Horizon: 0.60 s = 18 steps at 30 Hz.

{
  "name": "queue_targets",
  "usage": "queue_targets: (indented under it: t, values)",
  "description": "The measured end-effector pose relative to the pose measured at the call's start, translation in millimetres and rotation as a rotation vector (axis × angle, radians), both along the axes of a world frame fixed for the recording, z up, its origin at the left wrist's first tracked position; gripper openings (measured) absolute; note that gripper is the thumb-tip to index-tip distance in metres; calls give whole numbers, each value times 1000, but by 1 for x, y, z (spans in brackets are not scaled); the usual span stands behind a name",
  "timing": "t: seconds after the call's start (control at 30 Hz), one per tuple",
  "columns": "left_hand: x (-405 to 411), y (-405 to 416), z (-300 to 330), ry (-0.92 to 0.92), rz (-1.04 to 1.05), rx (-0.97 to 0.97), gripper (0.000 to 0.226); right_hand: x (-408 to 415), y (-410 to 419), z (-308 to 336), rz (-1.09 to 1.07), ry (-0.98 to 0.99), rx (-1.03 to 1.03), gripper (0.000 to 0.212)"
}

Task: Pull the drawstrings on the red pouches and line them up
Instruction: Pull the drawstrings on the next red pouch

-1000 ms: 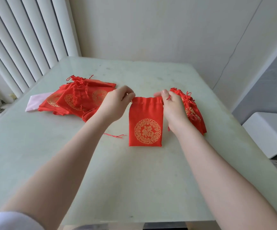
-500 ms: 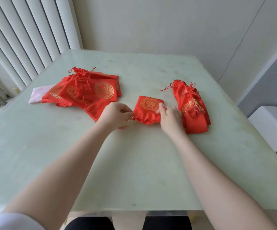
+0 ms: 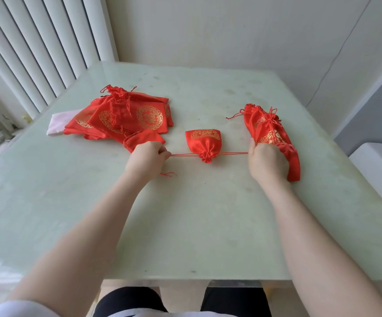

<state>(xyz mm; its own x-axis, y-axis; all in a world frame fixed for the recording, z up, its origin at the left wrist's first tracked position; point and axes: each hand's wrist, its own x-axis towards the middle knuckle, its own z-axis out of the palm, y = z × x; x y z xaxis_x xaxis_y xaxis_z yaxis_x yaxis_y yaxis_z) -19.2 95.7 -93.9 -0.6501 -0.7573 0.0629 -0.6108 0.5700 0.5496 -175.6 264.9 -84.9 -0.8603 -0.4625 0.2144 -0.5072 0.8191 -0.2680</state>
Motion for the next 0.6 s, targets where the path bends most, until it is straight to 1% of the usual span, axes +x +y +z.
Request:
queue_targets:
  t: [0.07, 0.13, 0.17, 0.2, 0.27, 0.33, 0.37, 0.4, 0.43, 0.53, 0.6]
  values:
    - [3, -2, -1, 20, 27, 6, 20, -3, -1, 2, -12, -1, -83, 55]
    - [3, -2, -1, 72, 52, 31, 17, -5, -6, 0, 48, -76, -255, 55]
    - [2, -2, 0, 119, 58, 72, 14, -4, -10, 0, 95, -178, -395, 53]
    - [2, -1, 2, 179, 62, 148, 11, -2, -14, 0, 162, -338, -572, 49]
    - [0, 2, 10, 291, 67, 359, 8, 5, -20, 4, 327, -654, -899, 42]
    - [0, 6, 18, 355, 36, 481, 9, 10, -25, 11, 480, -948, -1091, 42]
    - [-1, 8, 22, 379, 8, 508, 9, 12, -27, 14, 527, -1067, -1128, 43]
    - [-2, 10, 26, 405, -20, 529, 10, 15, -30, 17, 555, -1128, -1107, 44]
    - [-4, 13, 30, 428, -42, 551, 12, 16, -32, 17, 559, -1125, -1028, 45]
    - [-14, 19, 38, 496, -62, 598, 15, 25, -40, 17, 569, -945, -696, 44]
    - [-21, 25, 42, 541, -78, 598, 16, 31, -43, 12, 621, -906, -602, 33]
